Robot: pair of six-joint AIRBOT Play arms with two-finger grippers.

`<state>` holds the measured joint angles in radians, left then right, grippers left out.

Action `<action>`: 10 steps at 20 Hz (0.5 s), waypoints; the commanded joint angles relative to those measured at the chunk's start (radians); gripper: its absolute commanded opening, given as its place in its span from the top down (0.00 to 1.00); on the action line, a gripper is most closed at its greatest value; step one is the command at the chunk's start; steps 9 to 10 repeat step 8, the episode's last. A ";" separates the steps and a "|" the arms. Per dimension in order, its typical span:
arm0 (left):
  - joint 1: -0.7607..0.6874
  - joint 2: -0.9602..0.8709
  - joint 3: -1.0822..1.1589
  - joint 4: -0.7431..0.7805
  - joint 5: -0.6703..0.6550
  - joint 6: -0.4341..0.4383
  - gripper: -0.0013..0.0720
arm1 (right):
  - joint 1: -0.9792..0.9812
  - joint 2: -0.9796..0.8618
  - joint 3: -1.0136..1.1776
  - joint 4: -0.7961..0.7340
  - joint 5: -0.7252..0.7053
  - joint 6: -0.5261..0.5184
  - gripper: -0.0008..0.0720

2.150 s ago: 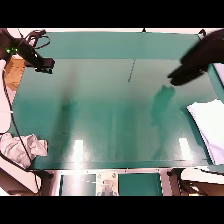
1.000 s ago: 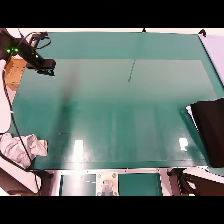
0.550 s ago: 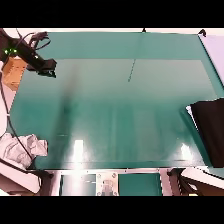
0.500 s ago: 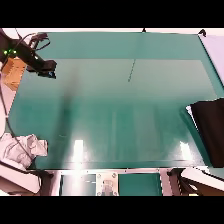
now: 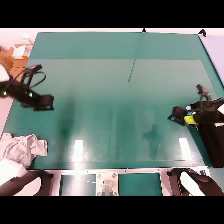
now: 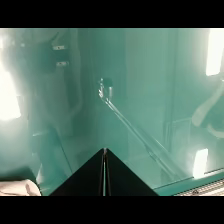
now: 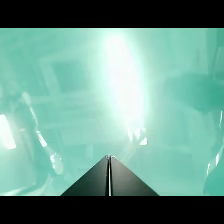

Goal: Fold the shirts.

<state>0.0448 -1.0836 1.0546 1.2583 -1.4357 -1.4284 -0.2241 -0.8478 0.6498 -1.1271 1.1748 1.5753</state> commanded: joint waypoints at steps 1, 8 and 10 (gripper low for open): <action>0.000 0.108 -0.122 0.026 0.025 -0.012 0.94 | 0.089 0.048 -0.085 0.026 -0.039 -0.006 0.96; 0.000 0.107 -0.122 0.025 0.100 -0.011 0.94 | 0.089 0.048 -0.085 0.025 -0.040 -0.006 0.96; 0.000 0.107 -0.122 0.025 0.100 -0.011 0.94 | 0.089 0.048 -0.085 0.025 -0.040 -0.006 0.96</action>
